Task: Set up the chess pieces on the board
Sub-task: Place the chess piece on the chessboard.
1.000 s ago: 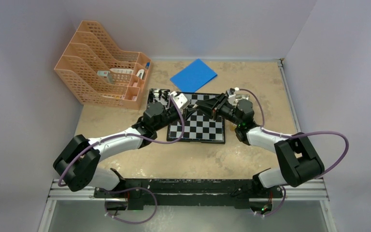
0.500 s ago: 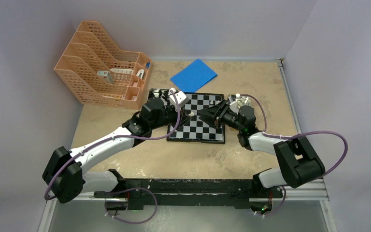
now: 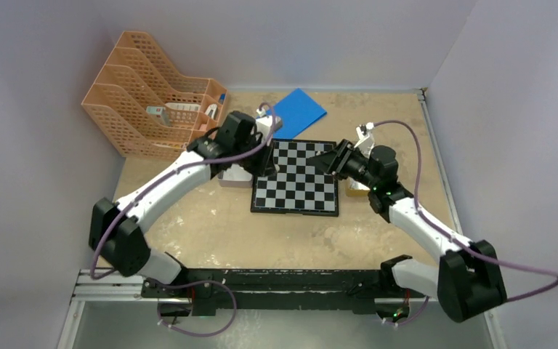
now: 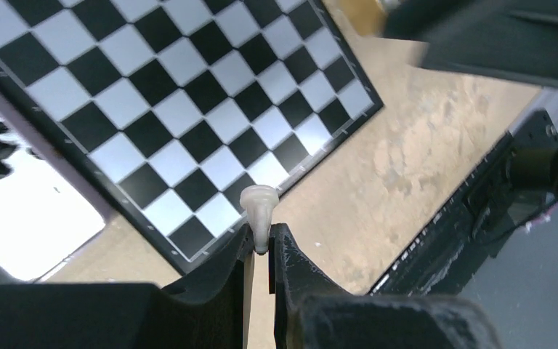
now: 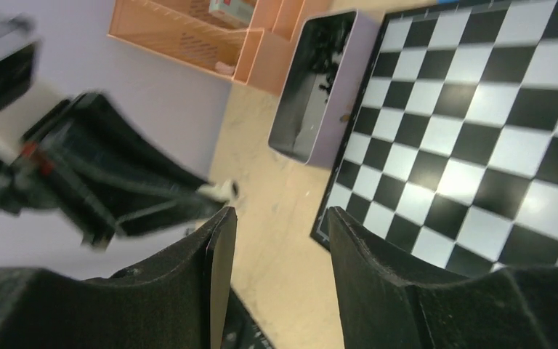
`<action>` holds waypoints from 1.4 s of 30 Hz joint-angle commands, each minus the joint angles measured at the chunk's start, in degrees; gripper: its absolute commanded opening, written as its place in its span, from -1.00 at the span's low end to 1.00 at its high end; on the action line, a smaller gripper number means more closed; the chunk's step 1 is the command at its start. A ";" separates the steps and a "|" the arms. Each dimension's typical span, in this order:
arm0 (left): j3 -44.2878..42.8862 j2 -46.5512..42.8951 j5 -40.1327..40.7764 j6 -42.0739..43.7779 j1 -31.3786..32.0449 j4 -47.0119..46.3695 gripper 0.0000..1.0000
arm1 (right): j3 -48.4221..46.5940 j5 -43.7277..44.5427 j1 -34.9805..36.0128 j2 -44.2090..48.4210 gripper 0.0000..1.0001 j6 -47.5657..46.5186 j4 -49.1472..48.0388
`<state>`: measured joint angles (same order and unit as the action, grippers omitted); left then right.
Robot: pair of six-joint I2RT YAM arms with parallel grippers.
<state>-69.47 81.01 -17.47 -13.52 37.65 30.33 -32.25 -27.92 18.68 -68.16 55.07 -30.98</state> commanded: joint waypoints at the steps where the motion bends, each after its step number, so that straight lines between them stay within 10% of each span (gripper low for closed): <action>1: -10.68 9.00 -3.94 1.44 -5.12 9.99 -1.00 | -5.42 9.48 -0.04 6.80 0.06 -14.75 12.43; 19: -48.33 47.64 4.36 5.31 -6.82 21.18 -1.00 | -8.82 18.72 -0.04 14.61 0.83 -22.51 22.15; 42: -48.20 49.82 5.87 7.19 -7.81 22.39 -0.68 | -8.13 18.06 0.01 13.37 0.96 -22.29 21.15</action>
<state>-116.88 133.29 -11.81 -7.27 30.06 52.73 -38.54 -9.65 18.68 -55.75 33.12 -8.38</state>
